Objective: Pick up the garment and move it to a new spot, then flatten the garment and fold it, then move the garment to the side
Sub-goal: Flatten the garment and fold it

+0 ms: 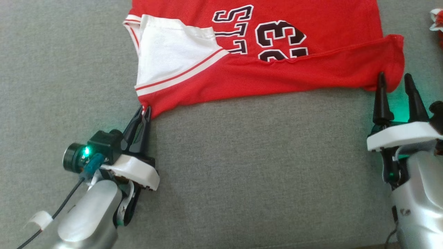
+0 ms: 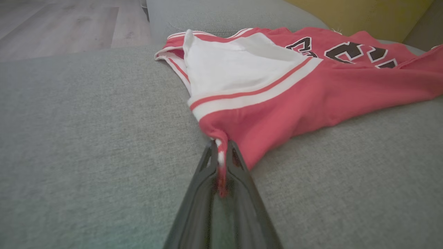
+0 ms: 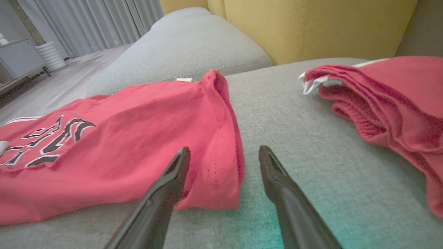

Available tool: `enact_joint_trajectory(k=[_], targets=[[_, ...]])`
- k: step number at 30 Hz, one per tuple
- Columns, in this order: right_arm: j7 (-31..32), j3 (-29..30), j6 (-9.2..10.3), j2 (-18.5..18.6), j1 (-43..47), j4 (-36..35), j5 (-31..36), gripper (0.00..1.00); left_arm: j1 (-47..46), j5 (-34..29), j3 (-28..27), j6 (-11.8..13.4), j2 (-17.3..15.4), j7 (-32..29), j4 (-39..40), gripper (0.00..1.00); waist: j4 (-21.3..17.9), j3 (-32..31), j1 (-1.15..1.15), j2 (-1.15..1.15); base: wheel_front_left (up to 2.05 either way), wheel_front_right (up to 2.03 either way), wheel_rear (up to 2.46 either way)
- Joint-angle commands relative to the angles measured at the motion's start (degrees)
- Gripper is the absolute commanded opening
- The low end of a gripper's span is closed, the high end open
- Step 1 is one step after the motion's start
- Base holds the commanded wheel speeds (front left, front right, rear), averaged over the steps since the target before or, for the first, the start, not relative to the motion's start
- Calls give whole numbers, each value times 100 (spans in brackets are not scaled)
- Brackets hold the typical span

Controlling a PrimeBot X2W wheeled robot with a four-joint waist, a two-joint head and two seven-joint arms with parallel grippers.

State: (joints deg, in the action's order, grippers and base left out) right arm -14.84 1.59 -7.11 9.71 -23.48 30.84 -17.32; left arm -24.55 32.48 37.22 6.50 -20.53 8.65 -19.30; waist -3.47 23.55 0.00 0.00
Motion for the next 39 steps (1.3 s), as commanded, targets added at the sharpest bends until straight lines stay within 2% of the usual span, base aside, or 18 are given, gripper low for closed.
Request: enact_joint_trajectory(k=[1, 6, 7, 8, 9, 10, 11, 19, 21, 27, 35, 39], targets=[[-16, -42, -37, 108, -194, 36, -54, 100, -82, -72, -131, 3, -195, 74, 145, 0, 43, -8, 0, 0, 0, 0, 0], [26, -59, -37, 150, -482, 906, -291, 100, -153, -167, -92, -16, -283, 137, 217, 0, 146, -45, 0, 0, 0, 0, 0], [74, -158, -37, 176, -532, 1053, -362, 80, -164, -174, -89, -15, -290, 145, 223, 0, 162, -52, 0, 0, 0, 0, 0], [143, -275, -37, 204, -572, 1171, -455, 49, -172, -180, -84, -17, -294, 155, 231, 0, 176, -59, 0, 0, 0, 0, 0], [199, -406, -37, 237, -607, 1246, -569, 34, -178, -182, -85, -17, -299, 168, 240, 0, 188, -63, 0, 0, 0, 0, 0], [229, -520, -37, 283, -636, 1296, -690, 10, -181, -185, -87, -15, -308, 182, 246, 0, 197, -66, 0, 0, 0, 0, 0], [235, -627, -37, 347, -656, 1332, -788, 0, -180, -192, -84, -16, -319, 195, 250, 0, 204, -70, 0, 0, 0, 0, 0], [105, -1325, -37, 944, -622, 1358, -1169, 0, -24, -190, -78, -42, -465, 306, 442, 0, 283, -175, 0, 0, 0, 0, 0], [69, -1502, -37, 1208, -414, 1245, -1239, 0, 101, -203, -65, -22, -576, 306, 612, 0, 322, -266, 0, 0, 0, 0, 0], [49, -1777, -37, 1610, 122, 874, -1452, 0, 492, -108, -20, 37, -725, 204, 1003, 0, 346, -436, 0, 0, 0, 0, 0], [12, -1617, -37, 2085, 1188, 13, -1408, 0, 1404, 15, 100, 302, -1030, 5, 1813, 0, 336, -513, 0, 0, 0, 0, 0], [70, -1384, -37, 2106, 1753, -374, -1142, 0, 1804, 229, 128, 343, -1108, -101, 2140, 0, 342, -506, 0, 0, 0, 0, 0]])
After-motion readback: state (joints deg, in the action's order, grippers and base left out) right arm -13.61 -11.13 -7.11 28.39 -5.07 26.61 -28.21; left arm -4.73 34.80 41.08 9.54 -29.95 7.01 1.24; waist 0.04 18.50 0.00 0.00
